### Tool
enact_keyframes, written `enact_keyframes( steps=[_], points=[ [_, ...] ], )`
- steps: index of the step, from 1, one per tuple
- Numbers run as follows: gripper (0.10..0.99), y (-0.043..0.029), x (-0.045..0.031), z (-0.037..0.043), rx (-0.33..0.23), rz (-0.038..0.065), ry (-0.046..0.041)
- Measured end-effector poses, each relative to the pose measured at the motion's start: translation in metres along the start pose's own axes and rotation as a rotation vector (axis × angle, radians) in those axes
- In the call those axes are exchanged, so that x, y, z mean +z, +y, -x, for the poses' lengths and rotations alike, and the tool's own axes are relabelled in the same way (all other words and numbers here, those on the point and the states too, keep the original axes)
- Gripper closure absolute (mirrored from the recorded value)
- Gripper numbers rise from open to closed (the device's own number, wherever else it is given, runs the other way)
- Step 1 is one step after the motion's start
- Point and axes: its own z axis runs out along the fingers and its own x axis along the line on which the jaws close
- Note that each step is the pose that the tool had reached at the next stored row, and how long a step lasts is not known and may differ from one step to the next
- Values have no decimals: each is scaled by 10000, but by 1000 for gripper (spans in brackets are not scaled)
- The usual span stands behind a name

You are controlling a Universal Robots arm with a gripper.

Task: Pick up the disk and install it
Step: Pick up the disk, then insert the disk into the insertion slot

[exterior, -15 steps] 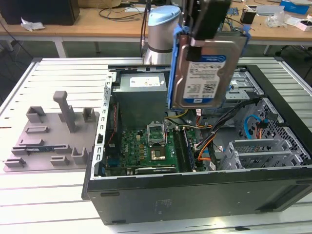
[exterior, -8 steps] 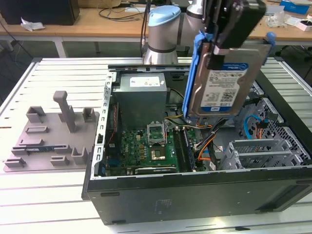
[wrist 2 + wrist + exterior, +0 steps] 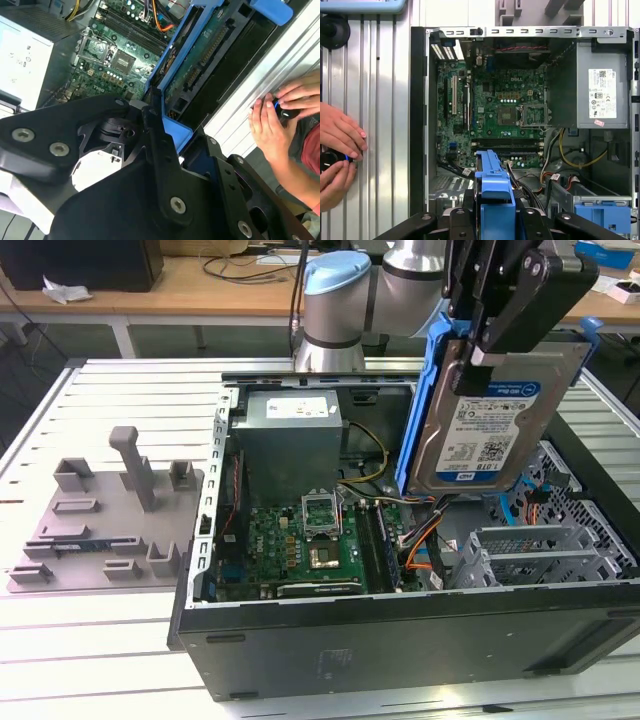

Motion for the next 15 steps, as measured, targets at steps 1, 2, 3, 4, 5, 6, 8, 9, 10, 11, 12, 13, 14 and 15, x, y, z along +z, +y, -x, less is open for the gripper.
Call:
enact_keyframes(
  steps=[1, 2, 3, 4, 5, 6, 8, 9, 10, 11, 12, 13, 14, 15],
  points=[
    [718, 0, 0, 0, 1, 0, -1],
    [718, 0, 0, 0, 0, 0, -1],
    [718, -1, 0, 0, 0, 0, -1],
    [718, -2, 0, 0, 0, 0, -1],
    [718, -10, 0, 0, 0, 0, -1],
    [718, -21, 0, 0, 1, 0, -1],
    [718, -22, 0, 0, 0, 0, -1],
    [718, -22, 0, 0, 0, 0, -1],
    [718, -23, 0, 0, 0, 0, -1],
    [718, -24, -1, 0, 0, 0, 0],
    [718, -25, -1, 0, 0, 0, 0],
    [718, -25, 0, 0, 0, 0, -1],
    [718, -26, 0, 0, 0, 0, -1],
    [718, -26, 0, 0, 0, 0, -1]
  ],
)
